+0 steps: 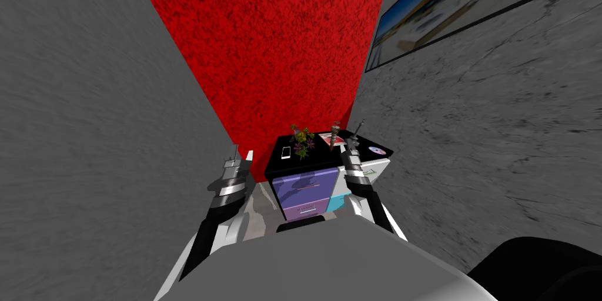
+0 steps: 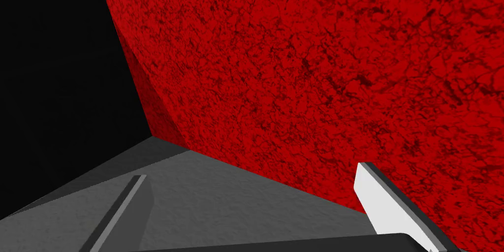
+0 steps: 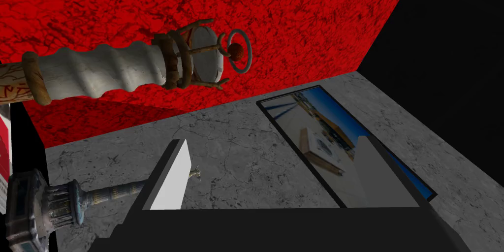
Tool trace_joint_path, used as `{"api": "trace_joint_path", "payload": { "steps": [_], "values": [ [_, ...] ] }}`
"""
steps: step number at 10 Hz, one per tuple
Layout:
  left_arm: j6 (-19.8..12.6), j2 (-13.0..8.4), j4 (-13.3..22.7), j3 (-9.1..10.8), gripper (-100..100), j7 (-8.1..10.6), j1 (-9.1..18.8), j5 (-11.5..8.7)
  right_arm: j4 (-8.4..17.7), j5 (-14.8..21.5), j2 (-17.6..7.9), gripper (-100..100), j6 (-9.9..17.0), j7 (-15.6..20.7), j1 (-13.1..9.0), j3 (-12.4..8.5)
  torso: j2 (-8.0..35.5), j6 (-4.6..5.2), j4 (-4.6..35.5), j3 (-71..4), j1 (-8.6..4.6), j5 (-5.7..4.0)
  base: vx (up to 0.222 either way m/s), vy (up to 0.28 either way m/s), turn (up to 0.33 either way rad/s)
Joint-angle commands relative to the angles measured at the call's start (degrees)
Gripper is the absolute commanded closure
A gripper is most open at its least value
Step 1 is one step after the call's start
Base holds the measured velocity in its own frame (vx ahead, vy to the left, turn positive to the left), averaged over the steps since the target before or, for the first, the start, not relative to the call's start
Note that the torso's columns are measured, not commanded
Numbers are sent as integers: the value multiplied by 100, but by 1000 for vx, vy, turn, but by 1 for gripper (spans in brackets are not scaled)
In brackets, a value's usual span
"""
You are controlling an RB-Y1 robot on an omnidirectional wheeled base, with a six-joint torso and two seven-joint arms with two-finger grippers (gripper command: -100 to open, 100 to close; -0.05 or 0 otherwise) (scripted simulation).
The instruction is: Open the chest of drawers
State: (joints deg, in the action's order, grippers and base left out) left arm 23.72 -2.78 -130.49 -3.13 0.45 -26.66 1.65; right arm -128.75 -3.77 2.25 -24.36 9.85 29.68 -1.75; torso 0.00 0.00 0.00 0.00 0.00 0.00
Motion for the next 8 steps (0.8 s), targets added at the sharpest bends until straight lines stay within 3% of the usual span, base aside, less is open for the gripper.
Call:
{"api": "trace_joint_path", "payload": {
  "steps": [1,8],
  "values": [
    [0,0,0,0,0,0,0,0,0,0,0,0,0,0,0,0,232,0,235,-467,0,0,0,0,0],
    [1,0,-2,0,0,0,0,0,-2,0,0,0,-1,0,0,0,3116,0,3114,-6227,0,0,0,0,0]
  ]
}}
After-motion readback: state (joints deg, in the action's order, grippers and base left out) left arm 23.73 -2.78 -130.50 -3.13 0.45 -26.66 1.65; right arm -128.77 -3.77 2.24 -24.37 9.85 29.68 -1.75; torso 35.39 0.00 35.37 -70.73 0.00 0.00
